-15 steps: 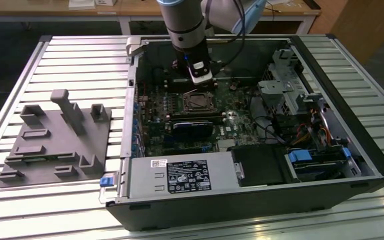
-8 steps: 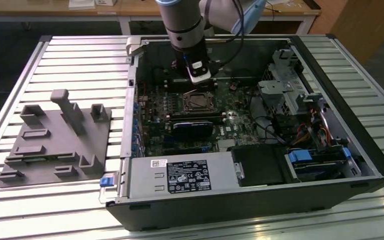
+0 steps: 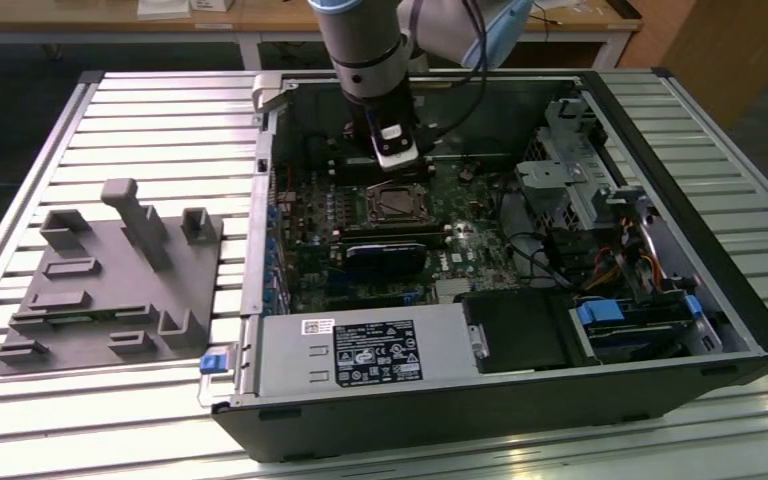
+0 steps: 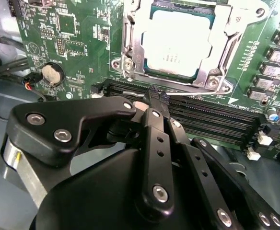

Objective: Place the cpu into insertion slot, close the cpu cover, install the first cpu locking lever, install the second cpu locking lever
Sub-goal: 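Install the first cpu locking lever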

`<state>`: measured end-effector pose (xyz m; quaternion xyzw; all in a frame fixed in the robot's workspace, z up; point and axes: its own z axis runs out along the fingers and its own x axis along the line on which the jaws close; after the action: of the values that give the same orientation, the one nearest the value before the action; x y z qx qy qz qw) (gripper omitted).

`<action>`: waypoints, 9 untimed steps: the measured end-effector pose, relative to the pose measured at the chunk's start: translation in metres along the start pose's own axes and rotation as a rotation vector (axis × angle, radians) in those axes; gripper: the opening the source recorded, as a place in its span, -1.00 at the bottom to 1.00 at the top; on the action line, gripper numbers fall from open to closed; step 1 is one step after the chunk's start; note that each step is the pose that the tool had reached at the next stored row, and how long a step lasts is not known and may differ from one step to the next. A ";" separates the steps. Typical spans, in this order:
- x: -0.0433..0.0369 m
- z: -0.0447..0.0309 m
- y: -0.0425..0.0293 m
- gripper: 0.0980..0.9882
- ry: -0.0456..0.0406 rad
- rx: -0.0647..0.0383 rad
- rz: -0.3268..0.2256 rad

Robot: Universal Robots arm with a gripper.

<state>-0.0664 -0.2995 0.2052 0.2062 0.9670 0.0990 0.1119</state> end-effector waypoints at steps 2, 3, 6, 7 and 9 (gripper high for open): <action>0.0007 0.0006 0.0006 -0.98 -0.0021 0.001 0.008; 0.0011 0.0008 0.0011 -0.98 -0.0029 0.002 0.011; 0.0015 0.0017 0.0016 -0.98 -0.0056 0.004 0.022; 0.0016 0.0020 0.0016 -0.98 -0.0067 0.004 0.026; 0.0018 0.0027 0.0016 -0.98 -0.0088 0.006 0.033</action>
<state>-0.0667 -0.2969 0.2027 0.2230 0.9633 0.0968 0.1138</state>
